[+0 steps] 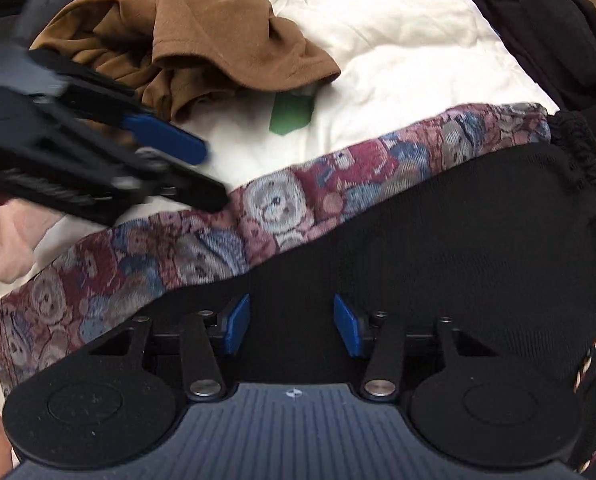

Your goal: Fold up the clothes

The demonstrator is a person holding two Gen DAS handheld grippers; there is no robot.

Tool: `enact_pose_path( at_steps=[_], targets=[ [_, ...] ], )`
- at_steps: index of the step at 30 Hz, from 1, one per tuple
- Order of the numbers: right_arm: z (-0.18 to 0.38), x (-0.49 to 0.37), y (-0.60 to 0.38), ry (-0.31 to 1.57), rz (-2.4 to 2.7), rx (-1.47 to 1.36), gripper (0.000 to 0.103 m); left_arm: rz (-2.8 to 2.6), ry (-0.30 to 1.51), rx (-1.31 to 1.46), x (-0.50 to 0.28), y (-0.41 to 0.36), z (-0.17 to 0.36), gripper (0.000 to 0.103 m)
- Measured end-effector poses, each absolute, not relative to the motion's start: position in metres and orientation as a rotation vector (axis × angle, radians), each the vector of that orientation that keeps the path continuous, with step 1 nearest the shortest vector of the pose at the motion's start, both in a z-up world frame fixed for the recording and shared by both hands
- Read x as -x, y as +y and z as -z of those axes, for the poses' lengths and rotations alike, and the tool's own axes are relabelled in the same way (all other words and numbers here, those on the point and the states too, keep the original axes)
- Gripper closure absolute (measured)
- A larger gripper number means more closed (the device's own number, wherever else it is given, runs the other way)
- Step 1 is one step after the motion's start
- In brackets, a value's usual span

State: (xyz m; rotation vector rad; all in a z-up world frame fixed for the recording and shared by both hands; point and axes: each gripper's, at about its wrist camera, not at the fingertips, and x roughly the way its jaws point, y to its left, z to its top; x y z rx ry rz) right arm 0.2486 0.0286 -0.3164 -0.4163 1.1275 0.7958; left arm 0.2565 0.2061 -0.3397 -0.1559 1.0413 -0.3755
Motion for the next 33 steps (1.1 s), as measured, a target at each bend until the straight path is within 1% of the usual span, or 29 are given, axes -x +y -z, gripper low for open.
enact_pose_path(
  at_steps=[3,7,11,13,16,18,23,24,25,27,33],
  targets=[
    [0.315,-0.247,0.020,1.137,-0.803,0.395,0.052,0.390,1.032,0.231,-0.260,0.207,0.344,0.051],
    [0.316,-0.244,0.009,1.143,-0.819,0.380,0.052,0.523,0.997,0.472,-0.266,0.212,0.347,0.052],
    [0.315,-0.243,0.000,1.150,-0.828,0.371,0.052,0.581,0.952,0.419,-0.264,0.196,0.337,0.053],
    [0.316,-0.242,-0.003,1.149,-0.832,0.366,0.052,0.593,0.929,0.414,-0.264,0.191,0.334,0.057],
    [0.316,-0.241,-0.006,1.152,-0.835,0.359,0.052,0.614,0.892,0.385,-0.262,0.184,0.327,0.058],
    [0.314,-0.243,-0.008,1.165,-0.832,0.331,0.052,0.623,0.898,0.369,-0.262,0.179,0.326,0.059],
    [0.307,-0.266,-0.030,1.217,-0.818,0.122,0.052,0.641,0.930,0.273,-0.252,0.163,0.333,0.061],
    [0.304,-0.271,-0.035,1.213,-0.807,0.092,0.052,0.642,0.932,0.269,-0.250,0.163,0.333,0.062],
    [0.302,-0.275,-0.039,1.206,-0.797,0.080,0.052,0.632,0.930,0.265,-0.247,0.163,0.335,0.064],
    [0.301,-0.281,-0.041,1.213,-0.783,0.080,0.052,0.611,0.934,0.271,-0.243,0.166,0.337,0.064],
    [0.293,-0.287,-0.036,1.176,-0.759,0.037,0.052,0.615,0.970,0.196,-0.234,0.170,0.342,0.065]
  ],
)
